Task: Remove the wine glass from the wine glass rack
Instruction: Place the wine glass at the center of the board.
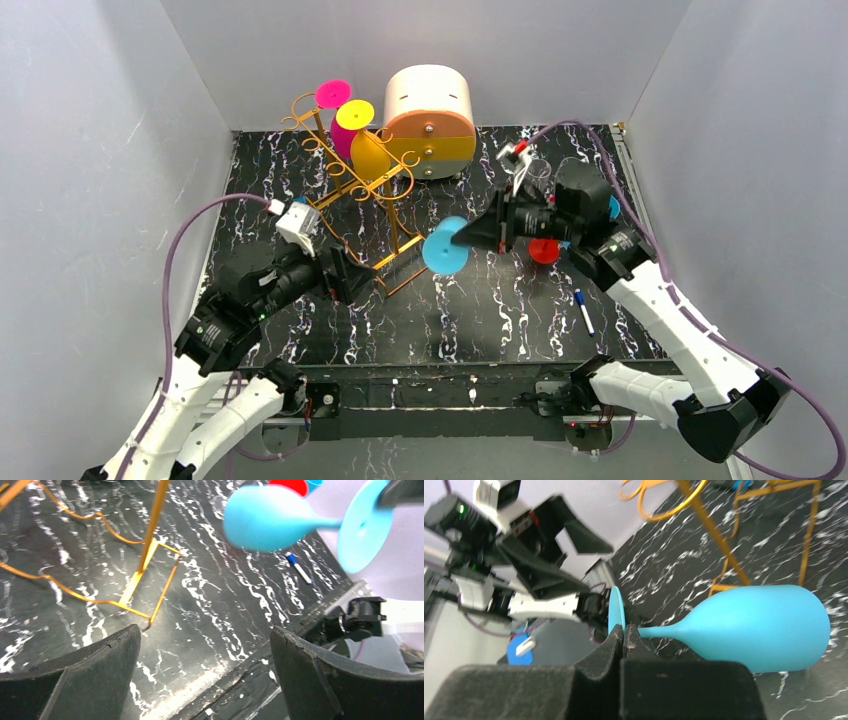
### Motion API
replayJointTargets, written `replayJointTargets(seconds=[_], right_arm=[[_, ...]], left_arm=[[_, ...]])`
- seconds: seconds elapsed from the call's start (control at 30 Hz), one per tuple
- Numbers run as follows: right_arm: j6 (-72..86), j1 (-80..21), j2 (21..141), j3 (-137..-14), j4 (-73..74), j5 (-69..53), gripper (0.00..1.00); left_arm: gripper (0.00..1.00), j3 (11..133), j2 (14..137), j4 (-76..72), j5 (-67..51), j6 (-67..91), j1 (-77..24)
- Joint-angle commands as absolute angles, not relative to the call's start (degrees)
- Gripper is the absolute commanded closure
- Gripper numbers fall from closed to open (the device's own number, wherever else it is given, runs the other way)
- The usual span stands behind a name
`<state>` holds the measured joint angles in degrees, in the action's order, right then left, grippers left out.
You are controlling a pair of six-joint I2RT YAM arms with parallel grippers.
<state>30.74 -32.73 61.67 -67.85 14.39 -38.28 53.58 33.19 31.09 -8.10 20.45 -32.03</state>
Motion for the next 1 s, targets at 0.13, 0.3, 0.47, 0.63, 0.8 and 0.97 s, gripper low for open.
replayJointTargets(seconds=[0.13,0.3,0.47,0.63,0.8,0.97], right_arm=[[27.9,-44.5,57.8,-59.3,8.3,-32.3,0.99],[30.7,-48.3,58.4,-53.7,-3.5,-27.3,0.99],[37.8,-49.0,58.4,-46.9,-20.2,-25.6,0.99],[40.7,-49.0,58.3,-44.7,-26.2,-26.0,0.99],[47.4,-49.0,58.2,-42.1,-34.2,-25.5,0.99],[47.5,-49.0,56.7,-41.9,-30.2,-23.3,0.99]], left_arm=[[0.03,51.0,40.4,19.6,-36.6,27.0,-32.1],[0.05,48.0,40.8,13.3,-44.9,31.3,-32.0],[0.19,43.8,40.8,9.2,-46.0,36.1,-32.1],[0.39,41.1,39.6,2.8,-42.4,41.0,-32.1],[0.62,35.1,40.6,-20.2,-42.1,55.6,-32.1],[0.91,35.5,41.0,-20.0,-41.8,55.1,-32.2]])
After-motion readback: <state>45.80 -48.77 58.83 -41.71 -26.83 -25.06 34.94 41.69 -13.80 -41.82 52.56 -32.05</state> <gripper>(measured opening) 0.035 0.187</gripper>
